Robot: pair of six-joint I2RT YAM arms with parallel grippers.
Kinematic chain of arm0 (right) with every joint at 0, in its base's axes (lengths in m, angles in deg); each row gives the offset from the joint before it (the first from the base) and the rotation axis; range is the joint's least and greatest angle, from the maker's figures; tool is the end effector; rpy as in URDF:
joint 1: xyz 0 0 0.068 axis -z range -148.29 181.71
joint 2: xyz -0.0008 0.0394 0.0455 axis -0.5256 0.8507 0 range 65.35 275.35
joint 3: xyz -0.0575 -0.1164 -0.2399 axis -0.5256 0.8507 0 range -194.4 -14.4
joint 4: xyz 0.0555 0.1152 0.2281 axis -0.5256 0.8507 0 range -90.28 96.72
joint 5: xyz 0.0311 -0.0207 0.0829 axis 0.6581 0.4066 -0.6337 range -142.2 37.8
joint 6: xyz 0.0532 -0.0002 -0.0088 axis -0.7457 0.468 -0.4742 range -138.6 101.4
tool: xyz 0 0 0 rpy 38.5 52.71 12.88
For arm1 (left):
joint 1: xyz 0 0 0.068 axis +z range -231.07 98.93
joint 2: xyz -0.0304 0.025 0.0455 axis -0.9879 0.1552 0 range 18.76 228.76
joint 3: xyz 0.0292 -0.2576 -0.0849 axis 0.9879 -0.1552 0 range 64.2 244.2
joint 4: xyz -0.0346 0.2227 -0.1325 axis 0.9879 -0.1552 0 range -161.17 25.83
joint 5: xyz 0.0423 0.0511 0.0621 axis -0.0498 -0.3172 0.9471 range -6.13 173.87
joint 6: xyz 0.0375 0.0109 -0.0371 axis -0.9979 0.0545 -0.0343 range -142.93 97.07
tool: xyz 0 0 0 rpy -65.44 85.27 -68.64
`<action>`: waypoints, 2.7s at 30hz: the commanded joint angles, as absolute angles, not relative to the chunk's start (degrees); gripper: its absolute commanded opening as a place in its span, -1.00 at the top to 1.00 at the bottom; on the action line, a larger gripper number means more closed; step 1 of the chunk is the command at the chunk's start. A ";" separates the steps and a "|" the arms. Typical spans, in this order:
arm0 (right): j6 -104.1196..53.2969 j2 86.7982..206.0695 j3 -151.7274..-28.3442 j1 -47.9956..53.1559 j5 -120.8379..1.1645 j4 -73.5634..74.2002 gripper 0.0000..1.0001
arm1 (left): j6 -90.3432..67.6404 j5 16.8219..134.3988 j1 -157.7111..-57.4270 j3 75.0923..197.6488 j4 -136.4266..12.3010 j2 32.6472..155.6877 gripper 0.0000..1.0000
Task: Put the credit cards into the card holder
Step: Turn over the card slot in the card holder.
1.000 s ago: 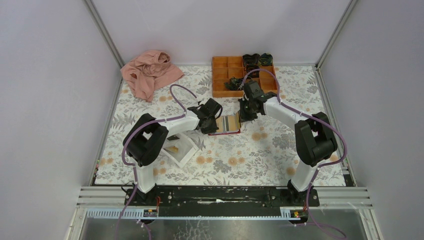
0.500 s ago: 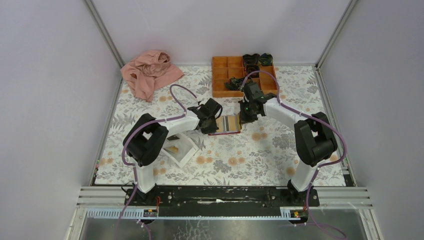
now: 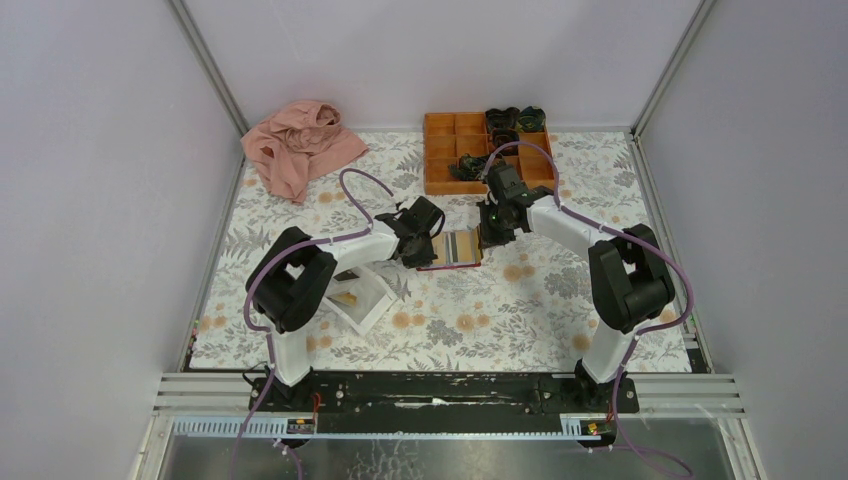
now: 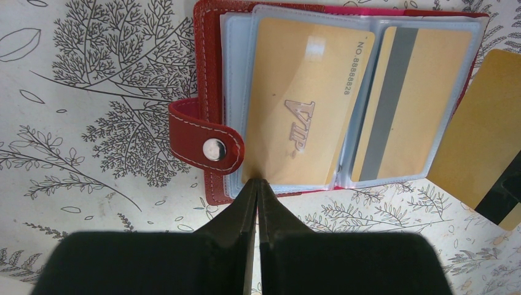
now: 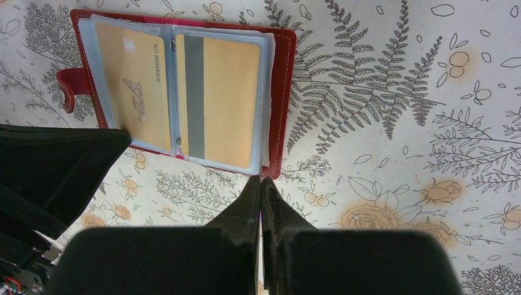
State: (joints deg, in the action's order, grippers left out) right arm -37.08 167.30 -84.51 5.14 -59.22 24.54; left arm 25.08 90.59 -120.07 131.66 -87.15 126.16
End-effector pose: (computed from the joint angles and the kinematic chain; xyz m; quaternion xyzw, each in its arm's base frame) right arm 0.3331 0.1714 0.2021 -0.0850 0.9525 0.1639 0.2420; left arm 0.2941 -0.2328 0.1568 -0.0899 0.9665 -0.1196 0.2087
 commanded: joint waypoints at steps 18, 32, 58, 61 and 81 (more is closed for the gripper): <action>-38.52 164.94 -87.43 4.84 -61.42 24.01 1.00 | 24.79 90.37 -120.18 131.52 -88.25 128.35 0.88; -39.07 164.49 -88.02 4.83 -62.13 24.06 1.00 | 24.62 90.12 -120.19 131.89 -88.25 128.59 0.88; -40.69 165.27 -85.91 4.85 -64.37 21.78 1.00 | 24.44 89.94 -120.23 132.06 -88.60 128.63 0.88; -41.58 165.45 -84.61 4.90 -65.05 20.50 1.00 | 24.44 89.96 -120.30 131.76 -88.59 128.40 0.88; -48.90 163.28 -75.20 6.94 -67.55 11.70 1.00 | 23.93 90.04 -120.18 130.91 -88.59 128.10 0.88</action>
State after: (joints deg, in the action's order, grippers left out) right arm -47.13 166.06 -76.95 6.34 -67.99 13.81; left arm 24.92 90.31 -120.07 131.99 -87.17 126.46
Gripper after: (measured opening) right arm 0.015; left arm 0.063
